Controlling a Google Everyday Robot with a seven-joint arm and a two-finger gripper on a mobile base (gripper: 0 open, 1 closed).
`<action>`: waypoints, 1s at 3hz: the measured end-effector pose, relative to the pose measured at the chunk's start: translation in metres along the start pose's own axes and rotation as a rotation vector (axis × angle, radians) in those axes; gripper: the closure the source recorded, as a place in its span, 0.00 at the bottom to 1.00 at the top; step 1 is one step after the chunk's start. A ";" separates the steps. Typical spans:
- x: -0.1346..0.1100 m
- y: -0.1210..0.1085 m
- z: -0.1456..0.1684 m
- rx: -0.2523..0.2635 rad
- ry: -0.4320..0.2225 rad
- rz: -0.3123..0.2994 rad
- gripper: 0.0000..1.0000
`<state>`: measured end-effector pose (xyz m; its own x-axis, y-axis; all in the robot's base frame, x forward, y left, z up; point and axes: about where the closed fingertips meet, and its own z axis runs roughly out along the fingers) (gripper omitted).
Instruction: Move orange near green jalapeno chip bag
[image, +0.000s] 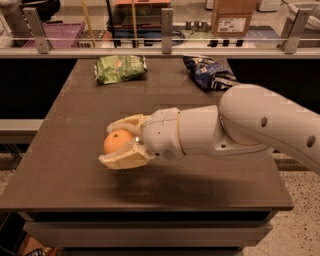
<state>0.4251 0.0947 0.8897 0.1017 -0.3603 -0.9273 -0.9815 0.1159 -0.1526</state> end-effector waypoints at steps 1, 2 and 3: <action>-0.019 -0.025 -0.017 0.052 0.033 -0.017 1.00; -0.031 -0.053 -0.031 0.107 0.023 -0.030 1.00; -0.038 -0.092 -0.041 0.155 -0.015 -0.052 1.00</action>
Offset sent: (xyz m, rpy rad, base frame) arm 0.0780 -0.0437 0.0669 0.0085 -0.0986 -0.1542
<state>0.5044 0.0593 0.9530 0.1554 -0.3553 -0.9217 -0.9380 0.2397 -0.2505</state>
